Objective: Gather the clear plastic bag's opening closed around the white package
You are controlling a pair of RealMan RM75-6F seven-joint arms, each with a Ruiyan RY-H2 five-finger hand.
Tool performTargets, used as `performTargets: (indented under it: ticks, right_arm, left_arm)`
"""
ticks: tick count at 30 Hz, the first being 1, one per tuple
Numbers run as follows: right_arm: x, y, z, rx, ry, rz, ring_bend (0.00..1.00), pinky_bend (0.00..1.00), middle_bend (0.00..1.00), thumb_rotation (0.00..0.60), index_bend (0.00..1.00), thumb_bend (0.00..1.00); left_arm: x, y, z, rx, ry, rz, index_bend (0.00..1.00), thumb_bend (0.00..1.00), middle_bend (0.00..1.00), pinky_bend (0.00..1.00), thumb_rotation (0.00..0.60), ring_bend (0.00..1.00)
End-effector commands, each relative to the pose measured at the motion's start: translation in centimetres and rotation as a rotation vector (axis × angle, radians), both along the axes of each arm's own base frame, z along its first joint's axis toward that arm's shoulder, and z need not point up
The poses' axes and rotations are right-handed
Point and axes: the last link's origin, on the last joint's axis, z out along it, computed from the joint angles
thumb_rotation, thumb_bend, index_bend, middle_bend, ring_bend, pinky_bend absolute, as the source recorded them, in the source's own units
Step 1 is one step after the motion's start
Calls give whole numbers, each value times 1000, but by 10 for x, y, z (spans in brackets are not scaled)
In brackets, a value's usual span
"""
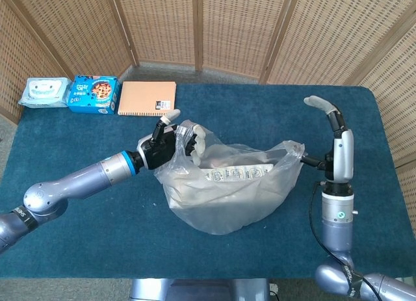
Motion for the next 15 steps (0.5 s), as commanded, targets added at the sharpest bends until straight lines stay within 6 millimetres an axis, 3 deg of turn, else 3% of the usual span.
performTargets:
  ticks: [1,15]
  right_arm:
    - [2,1,2,2,1,5,234,139,288,600,225,117]
    - [11,2,6,9,19,28,229,132,288,600,225,115]
  left_arm:
    - [4,0,-4,21,37,-24,434,287,537,477,0,466]
    - [25,-5,-21,68,94,-104,435,287,514,416,0,419]
